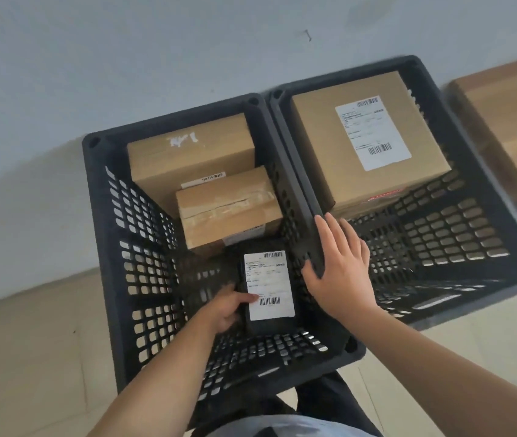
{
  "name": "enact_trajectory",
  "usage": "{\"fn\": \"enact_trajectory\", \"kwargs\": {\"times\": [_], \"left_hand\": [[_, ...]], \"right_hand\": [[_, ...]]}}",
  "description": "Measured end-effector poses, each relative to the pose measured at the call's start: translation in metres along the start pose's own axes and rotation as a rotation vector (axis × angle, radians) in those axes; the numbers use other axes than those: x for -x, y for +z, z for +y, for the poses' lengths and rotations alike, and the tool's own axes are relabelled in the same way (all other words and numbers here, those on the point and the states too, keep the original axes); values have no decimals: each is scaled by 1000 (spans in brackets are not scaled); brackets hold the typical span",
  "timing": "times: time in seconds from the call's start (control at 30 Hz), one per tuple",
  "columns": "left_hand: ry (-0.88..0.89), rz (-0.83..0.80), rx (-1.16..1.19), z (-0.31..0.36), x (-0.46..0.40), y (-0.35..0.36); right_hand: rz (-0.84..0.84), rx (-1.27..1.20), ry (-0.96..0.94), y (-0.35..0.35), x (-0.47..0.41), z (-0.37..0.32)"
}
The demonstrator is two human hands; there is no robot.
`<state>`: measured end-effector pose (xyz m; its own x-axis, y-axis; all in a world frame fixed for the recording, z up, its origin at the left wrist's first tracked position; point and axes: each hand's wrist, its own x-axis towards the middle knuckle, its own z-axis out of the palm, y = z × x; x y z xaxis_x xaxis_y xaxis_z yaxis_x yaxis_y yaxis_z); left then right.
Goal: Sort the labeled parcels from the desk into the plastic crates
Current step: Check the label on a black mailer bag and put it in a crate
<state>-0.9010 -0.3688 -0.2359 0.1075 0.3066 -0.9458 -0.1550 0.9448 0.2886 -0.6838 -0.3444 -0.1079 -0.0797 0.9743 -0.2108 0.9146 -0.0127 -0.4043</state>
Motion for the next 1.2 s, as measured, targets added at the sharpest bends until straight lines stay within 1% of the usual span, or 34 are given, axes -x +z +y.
{"fn": "enact_trajectory", "kwargs": {"times": [0.13, 0.37, 0.47, 0.53, 0.57, 0.67, 0.8, 0.87, 0.9, 0.93, 0.97, 1.0, 1.03, 1.07, 1.1, 1.13, 1.17, 1.2], "left_hand": [[10, -29, 99, -3, 0, 4], [35, -7, 172, -24, -15, -14], [73, -44, 202, -24, -20, -4], [83, -38, 230, -24, -23, 10], [86, -23, 224, -24, -24, 16], [103, 64, 113, -22, -29, 29], [123, 98, 13, -23, -34, 26], [184, 174, -26, -24, -35, 25], [233, 247, -68, -24, -35, 25], [298, 339, -163, -23, -33, 26], [384, 436, -310, -22, -30, 28], [491, 511, -499, -22, -28, 29], [606, 540, -718, -24, -28, 31], [700, 505, -959, -24, -28, 33], [739, 429, -1197, -23, -28, 36], [729, 340, -1389, -23, -31, 40], [686, 266, -1509, -22, -33, 43], [635, 220, -1563, -20, -36, 45]], "right_hand": [[29, -13, 15, 3, 0, 1], [80, -27, 21, 7, 0, 2], [80, -37, 29, 7, 0, 2], [79, -39, 35, 7, 1, 3], [77, -43, 36, 7, 1, 2], [77, -46, 37, 6, 1, 2], [69, -50, 45, 7, 0, 3], [72, -48, 42, 7, 0, 3], [77, -46, 39, 7, 0, 3], [82, -43, 37, 8, 1, 3], [87, -41, 36, 8, 0, 3], [91, -39, 34, 8, 1, 4], [96, -38, 34, 8, 1, 3], [99, -36, 34, 8, 1, 3], [101, -33, 34, 8, 1, 3], [104, -29, 34, 8, 1, 3], [108, -26, 33, 8, 1, 2], [111, -23, 33, 8, 1, 2]]}}
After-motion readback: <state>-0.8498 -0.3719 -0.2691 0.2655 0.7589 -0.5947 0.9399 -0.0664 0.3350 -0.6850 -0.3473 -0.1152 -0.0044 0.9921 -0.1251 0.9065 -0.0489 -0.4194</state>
